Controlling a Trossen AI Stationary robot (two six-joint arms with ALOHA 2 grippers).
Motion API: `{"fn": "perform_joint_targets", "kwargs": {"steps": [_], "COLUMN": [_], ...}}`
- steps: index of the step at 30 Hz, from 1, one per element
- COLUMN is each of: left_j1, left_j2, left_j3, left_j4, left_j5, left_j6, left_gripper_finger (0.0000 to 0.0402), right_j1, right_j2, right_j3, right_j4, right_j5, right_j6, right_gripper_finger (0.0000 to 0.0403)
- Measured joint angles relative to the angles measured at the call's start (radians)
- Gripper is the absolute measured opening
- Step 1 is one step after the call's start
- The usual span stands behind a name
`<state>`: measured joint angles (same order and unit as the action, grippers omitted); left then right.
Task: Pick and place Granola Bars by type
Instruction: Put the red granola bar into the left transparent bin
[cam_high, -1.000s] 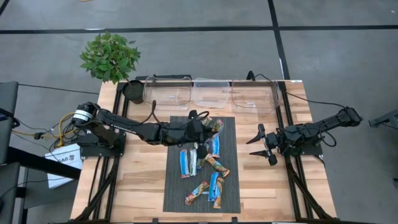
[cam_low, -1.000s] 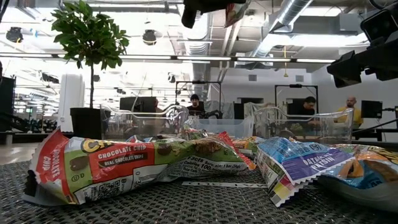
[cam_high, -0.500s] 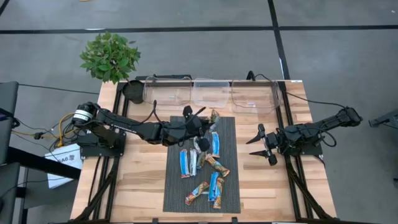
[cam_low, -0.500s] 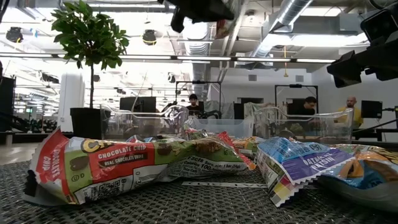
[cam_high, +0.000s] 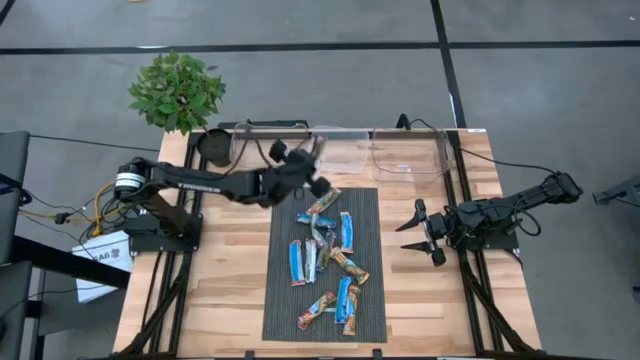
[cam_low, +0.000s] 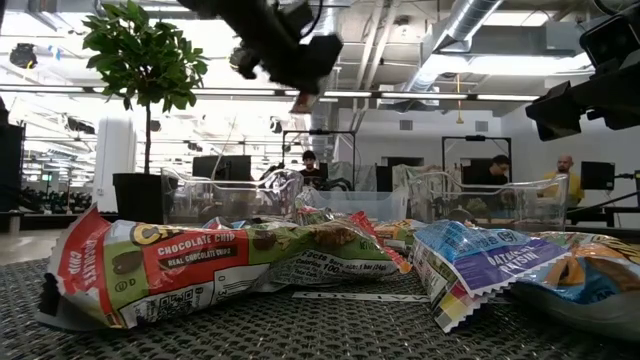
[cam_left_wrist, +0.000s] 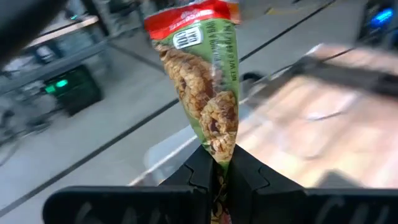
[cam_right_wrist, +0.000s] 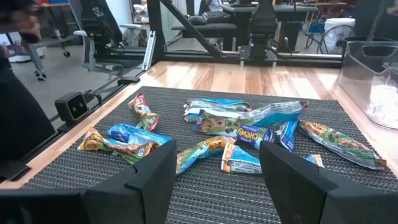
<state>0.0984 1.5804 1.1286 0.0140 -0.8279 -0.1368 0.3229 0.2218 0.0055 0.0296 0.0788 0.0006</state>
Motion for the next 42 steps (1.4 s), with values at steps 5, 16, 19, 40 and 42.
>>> {"fn": "perform_joint_targets", "kwargs": {"steps": [5, 16, 19, 40, 42], "left_j1": [0.125, 0.343, 0.369, 0.394, 0.394], "left_j2": [-0.034, -0.082, -0.086, -0.053, -0.037], "left_j3": [0.0, 0.0, 0.0, -0.022, -0.021], "left_j4": [-0.129, -0.339, -0.361, -0.477, -0.479], "left_j5": [0.008, 0.122, 0.219, 0.357, 0.351], "left_j6": [-0.037, -0.086, -0.095, -0.407, -0.469], "left_gripper_finger": [0.0018, 0.0018, 0.0018, 0.0018, 0.0018], "right_j1": [0.0, 0.0, 0.0, 0.0, 0.0], "right_j2": [0.0, 0.0, 0.0, 0.0, 0.0], "right_j3": [0.0, 0.0, 0.0, 0.0, 0.0], "right_j4": [0.0, 0.0, 0.0, 0.0, 0.0], "right_j5": [0.0, 0.0, 0.0, 0.0, 0.0], "right_j6": [0.0, 0.0, 0.0, 0.0, 0.0], "right_gripper_finger": [0.0221, 0.0221, 0.0221, 0.0221, 0.0221]}}
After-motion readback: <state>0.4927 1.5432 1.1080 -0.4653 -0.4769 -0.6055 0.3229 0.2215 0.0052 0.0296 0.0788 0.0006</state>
